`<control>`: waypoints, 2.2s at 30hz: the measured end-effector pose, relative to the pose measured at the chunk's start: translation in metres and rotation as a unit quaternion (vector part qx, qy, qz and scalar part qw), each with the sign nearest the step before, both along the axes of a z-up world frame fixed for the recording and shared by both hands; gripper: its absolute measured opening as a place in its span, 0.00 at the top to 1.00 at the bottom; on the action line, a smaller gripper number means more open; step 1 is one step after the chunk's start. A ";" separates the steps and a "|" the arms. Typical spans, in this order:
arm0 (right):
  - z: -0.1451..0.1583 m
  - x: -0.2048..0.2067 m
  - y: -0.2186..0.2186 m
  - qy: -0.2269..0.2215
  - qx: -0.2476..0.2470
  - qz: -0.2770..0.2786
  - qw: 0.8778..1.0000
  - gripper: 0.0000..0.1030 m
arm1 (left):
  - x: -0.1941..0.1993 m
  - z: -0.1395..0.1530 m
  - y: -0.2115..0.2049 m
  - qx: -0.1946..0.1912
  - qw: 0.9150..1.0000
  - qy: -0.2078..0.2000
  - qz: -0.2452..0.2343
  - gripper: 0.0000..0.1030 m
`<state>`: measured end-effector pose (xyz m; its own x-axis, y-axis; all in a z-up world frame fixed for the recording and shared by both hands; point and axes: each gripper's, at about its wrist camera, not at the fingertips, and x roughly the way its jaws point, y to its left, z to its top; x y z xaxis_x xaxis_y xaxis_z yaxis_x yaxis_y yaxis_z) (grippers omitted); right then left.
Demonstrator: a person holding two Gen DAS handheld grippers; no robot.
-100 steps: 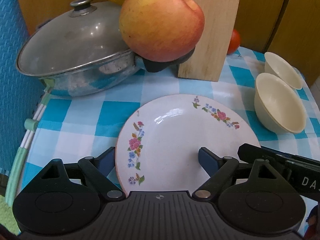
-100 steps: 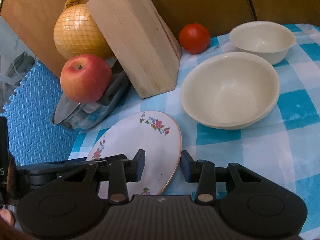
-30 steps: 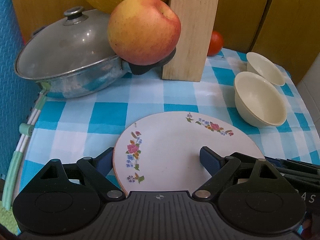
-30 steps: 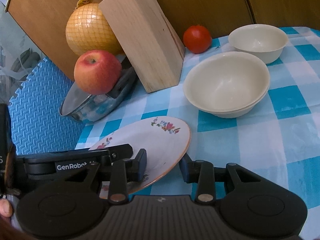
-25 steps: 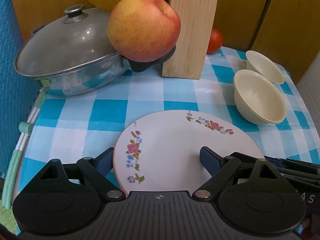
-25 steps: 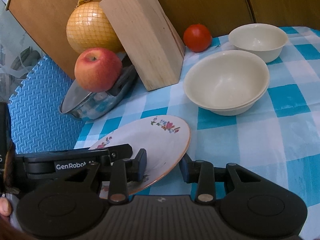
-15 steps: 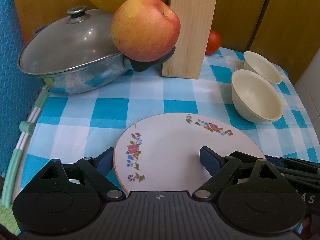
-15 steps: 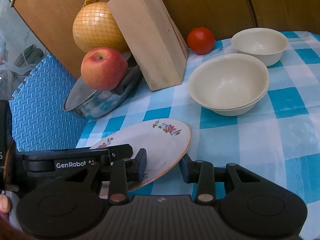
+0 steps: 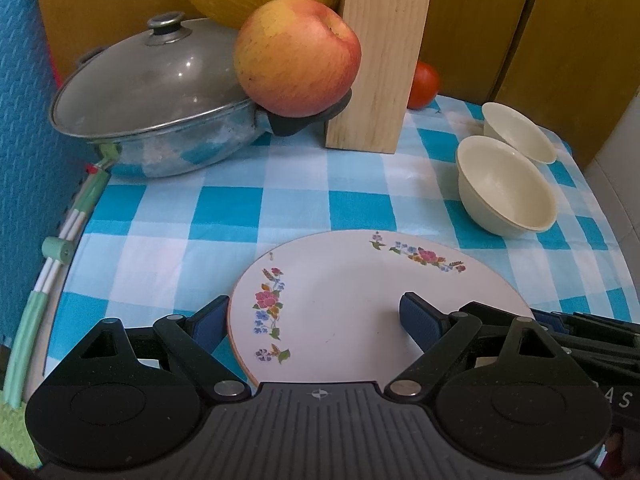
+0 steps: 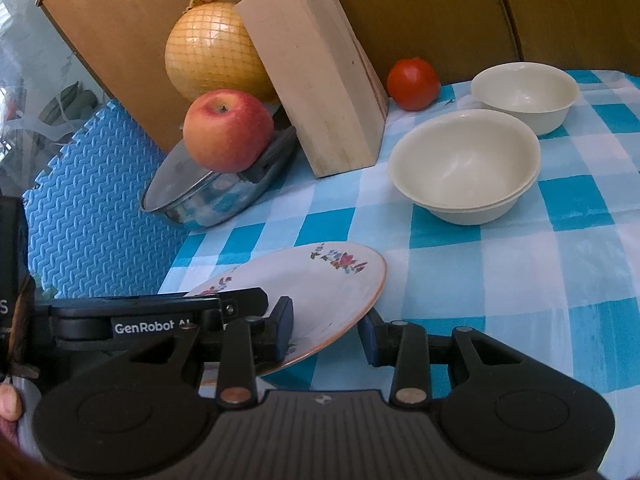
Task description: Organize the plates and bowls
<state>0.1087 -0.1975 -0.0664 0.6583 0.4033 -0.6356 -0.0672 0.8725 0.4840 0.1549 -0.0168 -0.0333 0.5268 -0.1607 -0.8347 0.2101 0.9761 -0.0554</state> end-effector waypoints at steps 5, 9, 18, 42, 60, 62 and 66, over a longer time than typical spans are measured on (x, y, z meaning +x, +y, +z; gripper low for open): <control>0.002 -0.007 0.002 -0.002 0.000 0.004 1.000 0.66 | -0.007 0.002 0.000 0.001 1.000 -0.001 0.001 0.10; 0.004 -0.013 0.003 -0.005 0.000 0.008 1.000 0.66 | -0.014 0.005 0.004 0.000 1.000 -0.005 0.002 0.10; 0.005 -0.032 0.011 -0.004 0.000 0.022 1.000 0.66 | -0.037 0.008 0.009 0.009 1.000 -0.010 0.002 0.10; -0.004 -0.041 0.012 0.022 0.048 0.015 0.998 0.75 | -0.021 0.004 0.023 -0.029 0.999 0.023 0.010 0.19; -0.006 -0.029 0.014 0.009 0.000 -0.002 1.000 0.73 | 0.008 -0.012 0.037 -0.068 0.994 0.086 0.027 0.21; -0.006 -0.029 0.012 0.010 0.001 -0.003 1.000 0.73 | 0.006 -0.012 0.036 -0.070 0.994 0.084 0.026 0.22; 0.000 -0.035 0.012 0.002 -0.007 0.002 1.000 0.73 | 0.001 -0.009 0.037 -0.069 0.994 0.076 0.026 0.23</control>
<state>0.0740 -0.1852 -0.0666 0.6539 0.3962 -0.6446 -0.0678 0.8792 0.4716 0.1557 0.0205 -0.0428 0.4059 -0.2548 -0.8776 0.1385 0.9664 -0.2165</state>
